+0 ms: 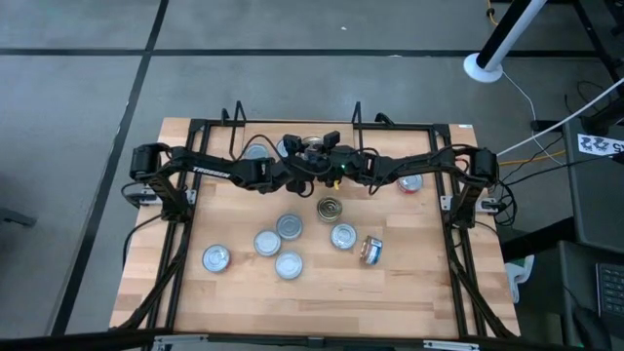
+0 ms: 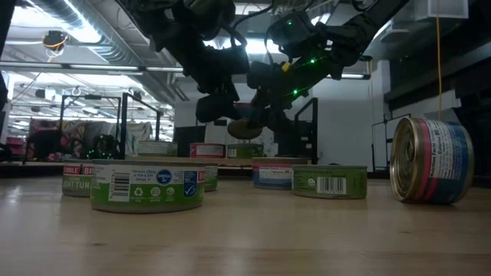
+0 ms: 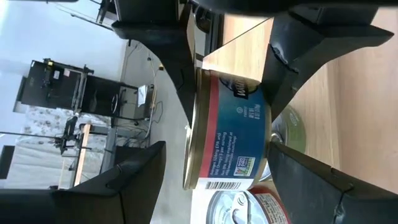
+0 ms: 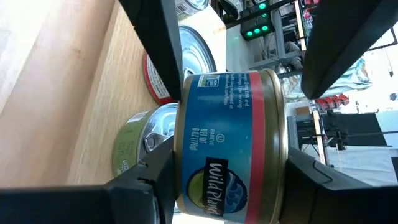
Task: Stack canned seafood by type on shelf
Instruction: Put the blue-pink tuna can on the shelf
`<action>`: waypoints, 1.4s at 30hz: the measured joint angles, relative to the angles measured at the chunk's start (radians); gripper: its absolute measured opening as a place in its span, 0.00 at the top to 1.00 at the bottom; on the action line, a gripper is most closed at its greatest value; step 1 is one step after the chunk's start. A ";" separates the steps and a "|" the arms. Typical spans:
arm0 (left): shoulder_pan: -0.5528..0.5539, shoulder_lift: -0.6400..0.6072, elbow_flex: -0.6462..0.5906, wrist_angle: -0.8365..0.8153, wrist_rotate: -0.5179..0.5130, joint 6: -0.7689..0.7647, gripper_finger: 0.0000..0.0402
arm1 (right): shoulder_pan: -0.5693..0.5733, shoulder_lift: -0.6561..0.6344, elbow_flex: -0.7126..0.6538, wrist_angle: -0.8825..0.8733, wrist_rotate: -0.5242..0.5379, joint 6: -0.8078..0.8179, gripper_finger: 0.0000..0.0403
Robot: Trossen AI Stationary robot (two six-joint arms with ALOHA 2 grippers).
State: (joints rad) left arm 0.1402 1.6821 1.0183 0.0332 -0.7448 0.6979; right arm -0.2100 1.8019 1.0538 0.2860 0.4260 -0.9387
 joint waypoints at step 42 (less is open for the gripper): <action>0.037 0.000 0.000 -0.060 0.029 0.016 0.51 | 0.000 0.000 0.000 0.009 -0.041 -0.008 0.52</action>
State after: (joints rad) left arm 0.1776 1.6821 1.0183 -0.0272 -0.7155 0.7139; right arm -0.2096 1.8019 1.0542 0.2947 0.3852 -0.9466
